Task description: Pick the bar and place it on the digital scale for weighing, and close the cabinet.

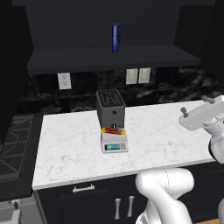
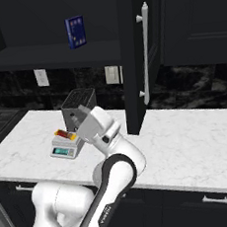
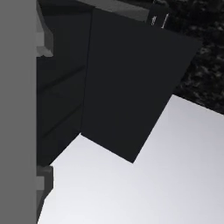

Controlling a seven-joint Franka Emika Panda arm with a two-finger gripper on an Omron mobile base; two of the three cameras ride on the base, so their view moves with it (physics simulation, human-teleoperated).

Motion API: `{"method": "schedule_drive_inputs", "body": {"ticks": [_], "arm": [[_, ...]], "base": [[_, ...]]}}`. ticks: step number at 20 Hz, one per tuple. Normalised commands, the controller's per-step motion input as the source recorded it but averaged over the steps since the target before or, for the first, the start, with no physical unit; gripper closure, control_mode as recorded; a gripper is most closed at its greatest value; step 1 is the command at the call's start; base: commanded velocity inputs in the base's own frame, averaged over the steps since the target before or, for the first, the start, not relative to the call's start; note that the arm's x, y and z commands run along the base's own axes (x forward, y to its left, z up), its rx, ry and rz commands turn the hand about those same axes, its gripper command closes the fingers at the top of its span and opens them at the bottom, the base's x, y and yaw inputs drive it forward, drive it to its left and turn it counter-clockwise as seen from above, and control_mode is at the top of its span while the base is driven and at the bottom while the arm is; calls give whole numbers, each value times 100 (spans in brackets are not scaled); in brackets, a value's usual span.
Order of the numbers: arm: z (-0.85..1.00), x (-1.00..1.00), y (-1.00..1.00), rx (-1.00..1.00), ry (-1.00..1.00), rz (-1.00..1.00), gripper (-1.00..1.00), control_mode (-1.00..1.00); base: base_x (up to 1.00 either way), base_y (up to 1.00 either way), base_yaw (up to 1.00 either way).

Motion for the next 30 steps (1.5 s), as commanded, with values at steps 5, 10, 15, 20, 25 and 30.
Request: {"method": "schedule_drive_inputs", "body": {"ticks": [5, 10, 15, 20, 25, 30], "arm": [[6, -9, -91, 10, 14, -2, -100, -100], [0, -9, -87, 9, 17, 0, -100, -100], [-24, 0, -59, 2, 16, 0, -100, -100], [-54, 0, -61, 4, 12, 2, -100, -100], [-29, 0, -88, 12, 9, 5, -100, -100], [17, 2, -80, 14, 3, 1, -100, -100]], "base": [[0, 0, 0], [0, 0, 0], [0, 0, 0], [0, 0, 0], [0, 0, 0], [0, 0, 0]]}}
